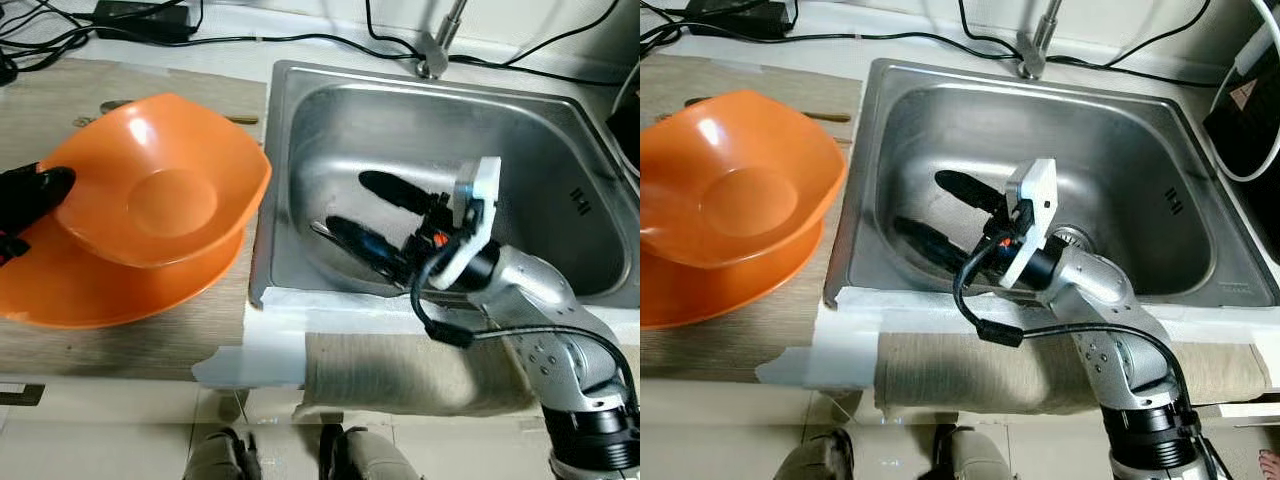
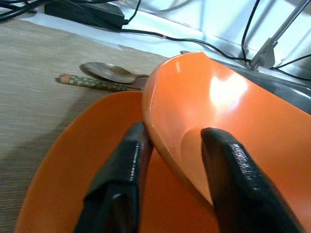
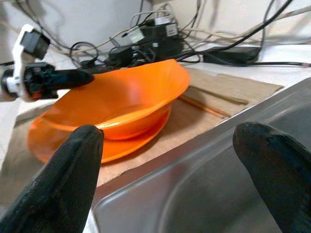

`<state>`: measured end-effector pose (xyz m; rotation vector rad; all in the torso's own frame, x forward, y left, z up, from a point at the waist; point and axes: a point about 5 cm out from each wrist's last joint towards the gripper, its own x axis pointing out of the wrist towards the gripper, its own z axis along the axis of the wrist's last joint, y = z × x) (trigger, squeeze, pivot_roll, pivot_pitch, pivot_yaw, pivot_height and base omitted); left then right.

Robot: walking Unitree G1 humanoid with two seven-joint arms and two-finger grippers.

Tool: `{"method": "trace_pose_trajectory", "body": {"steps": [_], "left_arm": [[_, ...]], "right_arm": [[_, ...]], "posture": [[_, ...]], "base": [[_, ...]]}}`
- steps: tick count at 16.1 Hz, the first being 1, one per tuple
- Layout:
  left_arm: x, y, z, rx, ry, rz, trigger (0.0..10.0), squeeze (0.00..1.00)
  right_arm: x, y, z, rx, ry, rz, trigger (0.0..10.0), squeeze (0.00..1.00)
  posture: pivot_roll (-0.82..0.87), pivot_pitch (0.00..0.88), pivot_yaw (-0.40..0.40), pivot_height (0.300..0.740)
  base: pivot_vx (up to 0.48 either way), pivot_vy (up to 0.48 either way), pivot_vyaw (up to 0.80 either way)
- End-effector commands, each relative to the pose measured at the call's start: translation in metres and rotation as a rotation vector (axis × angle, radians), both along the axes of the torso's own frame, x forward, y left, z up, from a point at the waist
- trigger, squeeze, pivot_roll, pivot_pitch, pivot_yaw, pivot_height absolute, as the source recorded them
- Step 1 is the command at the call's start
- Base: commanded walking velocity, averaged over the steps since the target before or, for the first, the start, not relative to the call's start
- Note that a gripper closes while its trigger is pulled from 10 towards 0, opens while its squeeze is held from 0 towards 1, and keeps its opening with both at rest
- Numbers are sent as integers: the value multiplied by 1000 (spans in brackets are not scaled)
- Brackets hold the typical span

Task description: Kitchen organization

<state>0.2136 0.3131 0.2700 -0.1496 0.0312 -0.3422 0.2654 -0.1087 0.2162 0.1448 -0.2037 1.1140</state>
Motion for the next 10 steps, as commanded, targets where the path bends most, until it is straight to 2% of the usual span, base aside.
{"method": "trace_pose_trajectory", "body": {"steps": [1,10], "left_arm": [[0,-5,-1,-12,4,-32,0,0],[1,-3,5,-36,-24,-15,0,0]], "right_arm": [[-7,1,0,-23,-10,42,10000,0],[-10,-1,-6,-83,-20,85,10000,0]], "posture": [[-50,208,-118,740],[-51,204,-118,740]], "base": [[0,0,0],[0,0,0]]}}
